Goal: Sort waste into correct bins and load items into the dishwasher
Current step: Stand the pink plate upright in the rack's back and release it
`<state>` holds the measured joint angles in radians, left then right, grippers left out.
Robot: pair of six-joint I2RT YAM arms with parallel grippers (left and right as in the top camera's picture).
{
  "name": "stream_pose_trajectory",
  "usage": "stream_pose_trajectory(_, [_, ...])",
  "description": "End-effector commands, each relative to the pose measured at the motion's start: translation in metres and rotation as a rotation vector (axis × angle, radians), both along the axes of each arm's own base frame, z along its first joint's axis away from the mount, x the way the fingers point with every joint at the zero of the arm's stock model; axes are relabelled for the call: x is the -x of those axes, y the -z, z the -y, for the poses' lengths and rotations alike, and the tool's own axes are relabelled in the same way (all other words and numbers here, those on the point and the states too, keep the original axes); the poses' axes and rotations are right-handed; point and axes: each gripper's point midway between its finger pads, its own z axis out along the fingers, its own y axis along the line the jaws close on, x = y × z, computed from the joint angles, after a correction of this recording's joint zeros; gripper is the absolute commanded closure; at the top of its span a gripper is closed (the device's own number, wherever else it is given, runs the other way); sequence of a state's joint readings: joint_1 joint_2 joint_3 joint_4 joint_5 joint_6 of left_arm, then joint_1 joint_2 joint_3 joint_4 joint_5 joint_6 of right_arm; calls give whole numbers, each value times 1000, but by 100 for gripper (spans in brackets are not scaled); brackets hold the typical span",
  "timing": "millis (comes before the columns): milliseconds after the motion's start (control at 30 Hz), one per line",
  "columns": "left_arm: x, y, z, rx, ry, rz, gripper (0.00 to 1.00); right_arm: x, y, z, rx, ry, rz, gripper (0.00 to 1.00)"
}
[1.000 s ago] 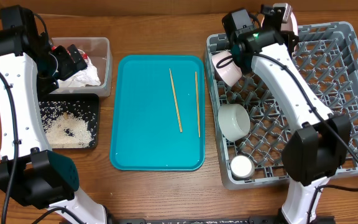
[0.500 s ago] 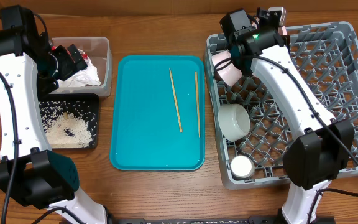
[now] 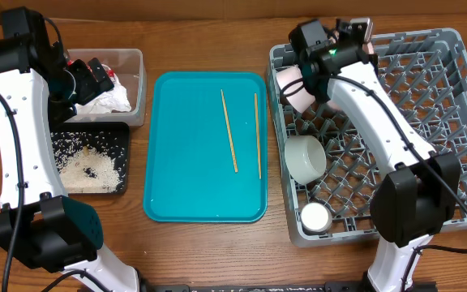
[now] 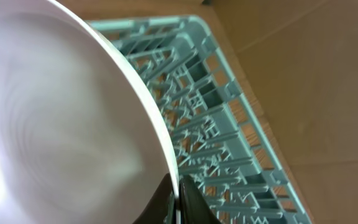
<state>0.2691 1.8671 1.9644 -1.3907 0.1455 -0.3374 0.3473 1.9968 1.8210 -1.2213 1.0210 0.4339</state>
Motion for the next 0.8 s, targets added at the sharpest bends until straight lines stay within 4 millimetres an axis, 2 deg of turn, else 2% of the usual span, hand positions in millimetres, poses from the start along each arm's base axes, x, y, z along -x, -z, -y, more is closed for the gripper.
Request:
stream_pose_trajectory(0, [0, -12, -1, -20, 11, 34, 0, 4, 6, -3, -61, -2, 1, 85])
stream_pose_trajectory(67, [0, -12, -1, -20, 11, 34, 0, 3, 8, -6, -86, -8, 0, 61])
stream_pose_trajectory(100, [0, -12, -1, -20, 11, 34, 0, 2, 7, -6, -89, -9, 9, 44])
stream_pose_trajectory(133, [0, -12, -1, -20, 11, 34, 0, 1, 6, -7, -91, -9, 16, 37])
stream_pose_trajectory(300, [0, -12, -1, -20, 11, 34, 0, -4, -19, -15, -168, -28, 68, 17])
stream_pose_trajectory(400, [0, -12, -1, -20, 11, 34, 0, -8, -41, -39, -340, -94, 98, 0])
stream_pose_trajectory(433, [0, -12, -1, -20, 11, 34, 0, -10, -46, -51, -419, -128, 107, 0])
stream_pose_trajectory(600, [0, -12, -1, -20, 11, 34, 0, -1, -59, -154, -912, -487, -26, 0])
stream_pose_trajectory(633, [0, -12, -1, -20, 11, 34, 0, 0, -59, -167, -969, -521, -42, 0])
stream_pose_trajectory(700, [0, -12, -1, -20, 11, 34, 0, 2, -51, -195, -1055, -586, -82, 0])
stream_pose_trajectory(767, [0, -12, -1, -20, 11, 34, 0, 4, -34, -217, -1063, -610, -118, 0])
